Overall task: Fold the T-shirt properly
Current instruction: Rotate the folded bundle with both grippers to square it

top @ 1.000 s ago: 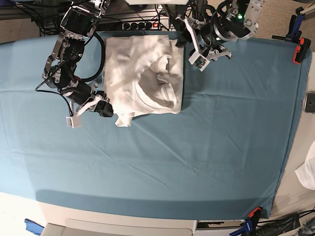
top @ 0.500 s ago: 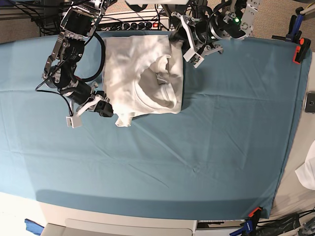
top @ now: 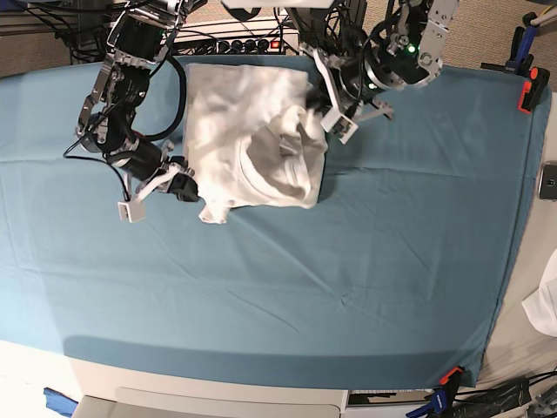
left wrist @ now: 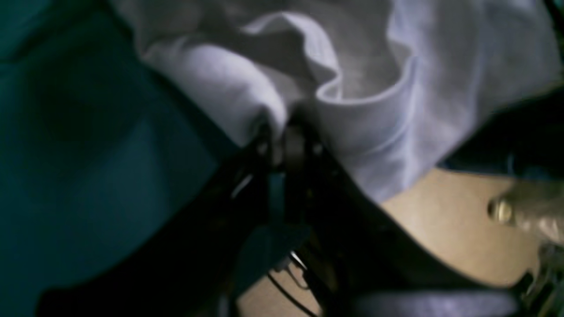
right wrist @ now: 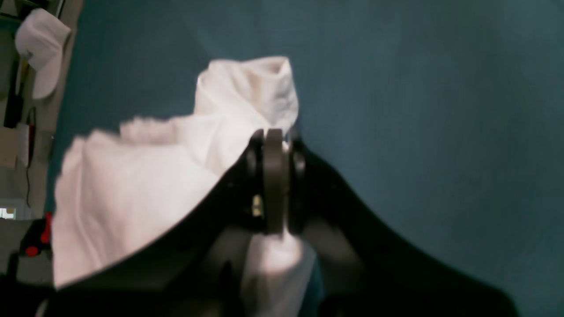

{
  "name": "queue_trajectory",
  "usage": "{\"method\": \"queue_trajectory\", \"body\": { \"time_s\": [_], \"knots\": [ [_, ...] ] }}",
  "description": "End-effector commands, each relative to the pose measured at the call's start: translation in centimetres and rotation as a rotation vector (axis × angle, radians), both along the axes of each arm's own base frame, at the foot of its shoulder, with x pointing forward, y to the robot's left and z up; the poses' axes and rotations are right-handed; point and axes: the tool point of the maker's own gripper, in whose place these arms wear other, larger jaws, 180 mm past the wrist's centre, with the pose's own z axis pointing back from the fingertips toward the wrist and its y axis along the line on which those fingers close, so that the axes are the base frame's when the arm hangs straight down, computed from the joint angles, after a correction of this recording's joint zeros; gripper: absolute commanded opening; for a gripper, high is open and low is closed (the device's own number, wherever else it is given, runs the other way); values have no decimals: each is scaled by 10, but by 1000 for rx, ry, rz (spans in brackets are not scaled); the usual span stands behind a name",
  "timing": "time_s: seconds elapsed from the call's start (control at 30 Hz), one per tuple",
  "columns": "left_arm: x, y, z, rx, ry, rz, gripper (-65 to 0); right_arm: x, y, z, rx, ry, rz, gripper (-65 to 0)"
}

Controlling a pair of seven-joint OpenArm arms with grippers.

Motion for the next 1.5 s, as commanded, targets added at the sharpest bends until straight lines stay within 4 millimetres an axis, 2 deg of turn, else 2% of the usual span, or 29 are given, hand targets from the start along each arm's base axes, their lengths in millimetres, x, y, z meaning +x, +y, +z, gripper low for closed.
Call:
{"method": "queue_trajectory", "body": {
  "time_s": [0.0, 0.27, 0.4, 0.7, 1.07, 1.27, 1.47],
  "knots": [
    [9, 4, 8, -8, -36, 22, -650, 4, -1, 9, 1, -30, 9, -650],
    [41, 47, 16, 34, -100, 151, -650, -18, 2, -8, 5, 41, 30, -650],
    [57, 57, 16, 38, -122, 186, -650, -32, 1, -14, -9, 65, 35, -650],
    [92, 42, -7, -35, -57, 214, -650, -72, -1, -5, -92, 61, 56, -650],
    [137, 34, 1, -67, -86, 213, -650, -114, 5, 10, -134, 54, 90, -650],
    [152, 36, 2, -64, -93, 218, -650, -132, 8, 3, -121, 94, 95, -650],
    [162, 31, 9, -82, -113, 221, -650, -140, 10, 1, -102, 111, 101, -650]
  ]
}}
